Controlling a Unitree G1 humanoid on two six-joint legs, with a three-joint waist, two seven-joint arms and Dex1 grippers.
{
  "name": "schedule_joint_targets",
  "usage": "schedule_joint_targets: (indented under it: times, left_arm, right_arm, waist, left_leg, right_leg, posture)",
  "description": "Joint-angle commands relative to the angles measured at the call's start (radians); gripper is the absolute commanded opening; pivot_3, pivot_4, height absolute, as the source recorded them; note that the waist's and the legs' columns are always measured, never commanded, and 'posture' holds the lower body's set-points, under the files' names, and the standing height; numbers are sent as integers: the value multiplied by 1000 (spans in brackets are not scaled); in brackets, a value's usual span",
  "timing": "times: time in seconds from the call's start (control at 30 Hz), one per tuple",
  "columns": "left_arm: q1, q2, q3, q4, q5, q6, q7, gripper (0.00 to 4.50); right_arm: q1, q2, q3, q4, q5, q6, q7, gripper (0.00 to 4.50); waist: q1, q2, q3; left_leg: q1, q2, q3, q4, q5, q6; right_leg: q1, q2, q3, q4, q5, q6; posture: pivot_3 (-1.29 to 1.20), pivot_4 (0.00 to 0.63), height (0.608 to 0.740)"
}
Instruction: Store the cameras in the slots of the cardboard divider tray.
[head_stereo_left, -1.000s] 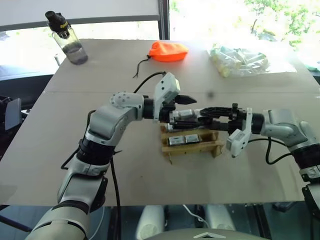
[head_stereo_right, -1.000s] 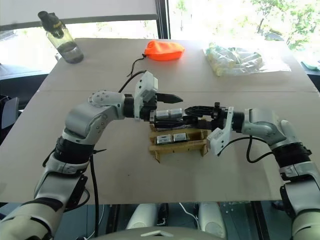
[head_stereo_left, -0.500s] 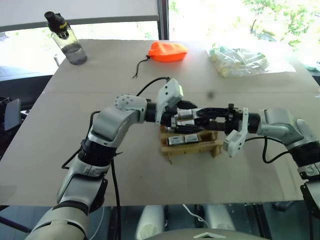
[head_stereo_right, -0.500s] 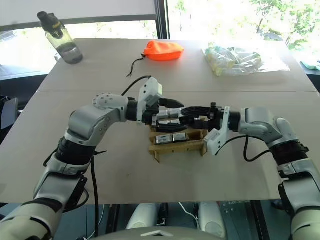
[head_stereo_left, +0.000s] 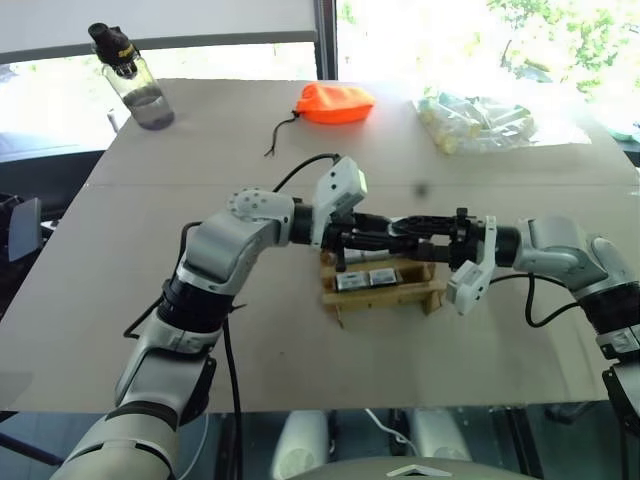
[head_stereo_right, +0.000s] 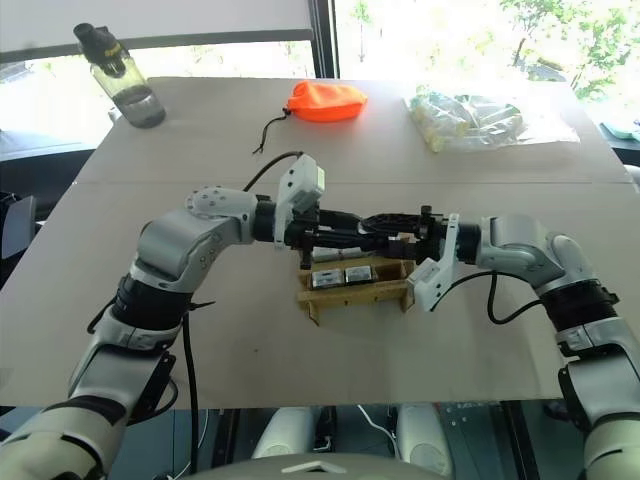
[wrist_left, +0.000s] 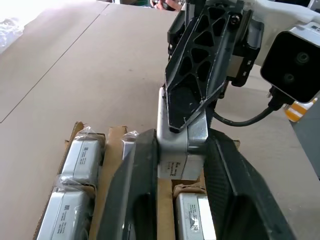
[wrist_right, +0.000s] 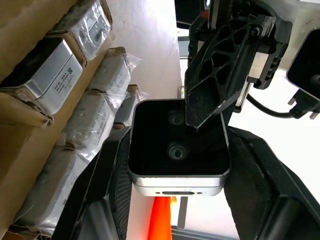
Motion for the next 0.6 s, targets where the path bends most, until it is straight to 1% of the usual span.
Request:
schedule_joint_targets:
  times: [0.03,0.1,0.13,0.23,0.3,0.33,0.4,0.47,0.5,0.57,0.6]
  left_arm:
    - [-7,-4,12,-39,-19,-1,-6,683]
    - [-5,-3,14,-42,-20,1,-7,683]
    - [-4,-3,13,-43,-20,1,-7,683]
    - [-1,-4,12,-48,-18,1,-6,683]
    - [1,-4,14,-55,-21,4,-4,683]
    - [2,-4,14,-57,-21,5,-4,683]
    - [5,-4,14,-62,-20,1,-5,683]
    - [8,-6,14,-64,-18,-4,-4,683]
    - [9,-8,14,-64,-17,-5,-2,683]
    - [17,-17,4,-64,-4,-14,9,683]
    - [23,-22,-1,-69,-4,-15,10,683]
  right_arm:
    - [-19,-34,16,-22,-8,-32,5,3299]
    - [-14,-42,30,-9,22,-35,9,4258]
    - [-2,-45,31,-7,54,-12,14,4500]
    - [43,-72,41,-15,181,66,61,4500]
    - [99,-107,39,-50,324,148,121,4500]
    - [117,-117,36,-64,370,177,142,4500]
    - [180,-144,6,-116,516,291,193,4500]
    - [267,-197,-43,-178,698,436,264,4500]
    - [296,-213,-64,-201,753,487,289,4500]
    - [403,-281,-117,-259,932,645,396,4500]
    - [454,-309,-149,-281,1064,761,484,4500]
  waist:
    - [1,0,0]
    - [1,0,0]
    - [0,0,0]
    - [1,0,0]
    - [5,0,0]
    - [5,0,0]
    - [7,0,0]
    - [10,0,0]
    - [11,0,0]
    - [18,1,0]
    - [22,0,0]
  left_leg:
    - [0,0,0,0,0,0]
    - [0,0,0,0,0,0]
    - [0,0,0,0,0,0]
    - [0,0,0,0,0,0]
    - [0,0,0,0,0,0]
    - [0,0,0,0,0,0]
    - [0,0,0,0,0,0]
    - [0,0,-1,0,0,0]
    - [0,0,-1,0,0,0]
    - [0,0,-1,0,0,0]
    - [1,0,-1,0,0,0]
  right_leg:
    - [0,0,0,0,0,0]
    - [0,0,0,0,0,0]
    - [0,0,0,0,0,0]
    - [0,0,0,0,0,0]
    - [0,0,0,0,0,0]
    - [0,-1,0,0,0,0]
    - [0,-1,0,0,0,0]
    - [1,-1,0,0,0,0]
    - [1,-1,0,0,0,0]
    - [1,-1,-1,0,0,0]
    - [1,-1,0,0,0,0]
  posture:
    - [0,150,726]
    - [0,150,726]
    - [0,150,726]
    - [0,150,726]
    - [0,150,726]
    - [0,150,726]
    - [0,150,726]
    - [0,150,726]
    - [0,150,726]
    - [0,150,726]
    - [0,150,726]
